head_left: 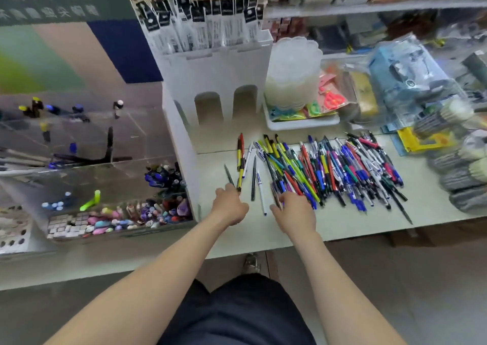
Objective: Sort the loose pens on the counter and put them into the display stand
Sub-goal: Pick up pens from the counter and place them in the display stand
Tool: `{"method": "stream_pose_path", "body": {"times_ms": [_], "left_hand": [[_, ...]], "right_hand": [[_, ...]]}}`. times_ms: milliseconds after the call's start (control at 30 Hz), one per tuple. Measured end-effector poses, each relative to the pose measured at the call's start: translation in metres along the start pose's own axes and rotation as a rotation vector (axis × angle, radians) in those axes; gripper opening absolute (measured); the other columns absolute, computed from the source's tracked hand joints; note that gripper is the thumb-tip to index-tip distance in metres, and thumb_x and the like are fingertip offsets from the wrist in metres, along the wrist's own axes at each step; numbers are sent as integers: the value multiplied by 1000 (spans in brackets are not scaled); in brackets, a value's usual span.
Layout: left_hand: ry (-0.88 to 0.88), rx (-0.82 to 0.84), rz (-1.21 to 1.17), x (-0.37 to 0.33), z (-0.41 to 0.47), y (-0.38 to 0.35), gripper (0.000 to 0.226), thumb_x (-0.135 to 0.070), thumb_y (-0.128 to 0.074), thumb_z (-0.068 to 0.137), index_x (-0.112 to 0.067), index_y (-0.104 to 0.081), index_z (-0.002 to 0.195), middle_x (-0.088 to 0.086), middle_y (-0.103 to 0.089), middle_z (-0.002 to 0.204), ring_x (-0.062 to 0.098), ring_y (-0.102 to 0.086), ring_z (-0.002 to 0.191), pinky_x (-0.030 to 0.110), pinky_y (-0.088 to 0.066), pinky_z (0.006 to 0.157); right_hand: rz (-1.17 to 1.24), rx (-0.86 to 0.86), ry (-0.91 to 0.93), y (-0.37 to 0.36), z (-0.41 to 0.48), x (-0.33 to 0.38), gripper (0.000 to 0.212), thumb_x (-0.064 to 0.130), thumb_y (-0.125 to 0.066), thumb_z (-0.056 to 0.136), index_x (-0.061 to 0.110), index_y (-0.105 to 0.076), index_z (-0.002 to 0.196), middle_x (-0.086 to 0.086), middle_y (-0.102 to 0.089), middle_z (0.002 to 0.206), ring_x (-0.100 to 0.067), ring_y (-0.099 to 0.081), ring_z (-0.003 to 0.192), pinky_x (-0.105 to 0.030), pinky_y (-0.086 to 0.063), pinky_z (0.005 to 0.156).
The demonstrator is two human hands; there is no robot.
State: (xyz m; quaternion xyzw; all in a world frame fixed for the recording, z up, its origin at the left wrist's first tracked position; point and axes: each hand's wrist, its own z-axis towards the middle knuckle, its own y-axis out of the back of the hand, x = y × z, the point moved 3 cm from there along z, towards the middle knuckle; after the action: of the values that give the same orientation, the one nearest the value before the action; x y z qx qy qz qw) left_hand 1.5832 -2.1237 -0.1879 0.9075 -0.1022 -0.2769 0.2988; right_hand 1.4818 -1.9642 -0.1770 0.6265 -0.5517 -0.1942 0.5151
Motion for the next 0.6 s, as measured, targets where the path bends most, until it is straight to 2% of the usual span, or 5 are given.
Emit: {"method": "stream_pose_path", "body": {"times_ms": [133,267,367,500,600], "left_hand": [[118,-120,-69,-5,23,-14,59,-22,-65,97,-4,-35,143,20,-37,143,45,-53,123,46,-49,100],[158,-216,-96,-10,41,-21,68,-32,-69,96,1,-35,145,20,-36,145,45,-47,128,48,-44,106],[154,-278,-119,-13,57,-19,69,-36,-69,98,3,-37,146,20,-37,144,44,-47,127,49,-43,108],[129,-366,-232,-16,75,-11,56,-34,-71,97,-5,-46,138,15,-43,137,36,-54,117,40,-46,101],[130,-427,-281,-22,84,-1,38,-31,-66,98,-8,-54,125,12,-52,129,26,-52,103,29,-36,85]], "right_hand": [[-193,22,1,-11,14,-4,41,49,-75,94,15,-59,109,-5,-69,99,-28,-69,91,-32,-44,64],[-228,20,41,-28,26,-3,28,23,-66,102,9,-57,125,-9,-69,119,-28,-72,104,-36,-55,73],[-196,63,149,-40,36,0,28,10,-62,102,9,-54,129,-13,-65,123,-30,-71,103,-36,-50,71],[-44,71,257,-46,54,8,19,14,-60,103,8,-62,121,-13,-66,113,-31,-68,94,-33,-40,66],[96,15,294,-44,61,12,20,17,-60,104,8,-69,119,-11,-70,99,-30,-68,87,-37,-52,66]]}}
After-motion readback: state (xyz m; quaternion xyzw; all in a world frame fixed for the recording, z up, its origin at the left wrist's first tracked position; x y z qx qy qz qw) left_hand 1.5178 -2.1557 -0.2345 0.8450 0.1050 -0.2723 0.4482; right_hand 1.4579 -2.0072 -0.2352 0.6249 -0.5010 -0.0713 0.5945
